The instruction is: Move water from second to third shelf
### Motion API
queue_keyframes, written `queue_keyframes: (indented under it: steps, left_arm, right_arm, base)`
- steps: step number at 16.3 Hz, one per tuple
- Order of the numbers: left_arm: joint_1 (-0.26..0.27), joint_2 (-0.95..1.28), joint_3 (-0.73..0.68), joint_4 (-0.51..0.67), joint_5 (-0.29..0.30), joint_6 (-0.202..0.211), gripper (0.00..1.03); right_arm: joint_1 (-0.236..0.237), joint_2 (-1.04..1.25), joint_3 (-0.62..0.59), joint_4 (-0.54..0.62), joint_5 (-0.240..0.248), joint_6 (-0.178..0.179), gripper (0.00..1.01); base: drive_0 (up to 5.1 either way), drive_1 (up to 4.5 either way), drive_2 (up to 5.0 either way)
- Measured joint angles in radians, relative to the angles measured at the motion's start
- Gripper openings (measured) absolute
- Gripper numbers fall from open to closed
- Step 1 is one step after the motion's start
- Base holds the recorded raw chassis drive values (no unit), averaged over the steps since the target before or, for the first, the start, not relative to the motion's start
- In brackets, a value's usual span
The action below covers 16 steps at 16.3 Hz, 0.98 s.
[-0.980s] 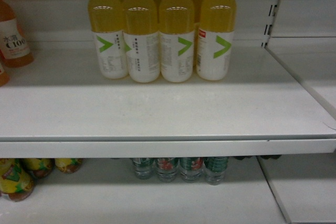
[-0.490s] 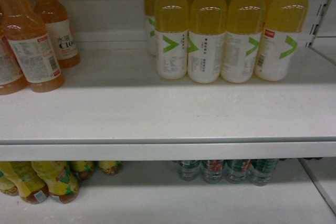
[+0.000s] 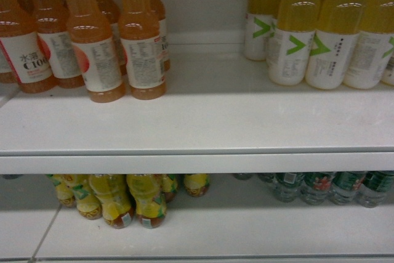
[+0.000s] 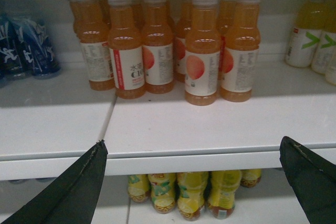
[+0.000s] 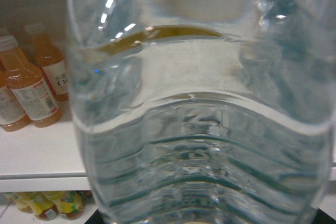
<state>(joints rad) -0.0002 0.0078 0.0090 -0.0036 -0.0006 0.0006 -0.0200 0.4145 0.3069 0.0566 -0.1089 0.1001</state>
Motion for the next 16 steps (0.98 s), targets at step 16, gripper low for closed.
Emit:
queue_keyframes:
  steps: [16]
  left_arm:
    - [0.000, 0.000, 0.000, 0.000, 0.000, 0.000, 0.98]
  right_arm:
    - [0.000, 0.000, 0.000, -0.003, 0.000, 0.000, 0.41]
  base:
    - [-5.0, 2.45, 2.4]
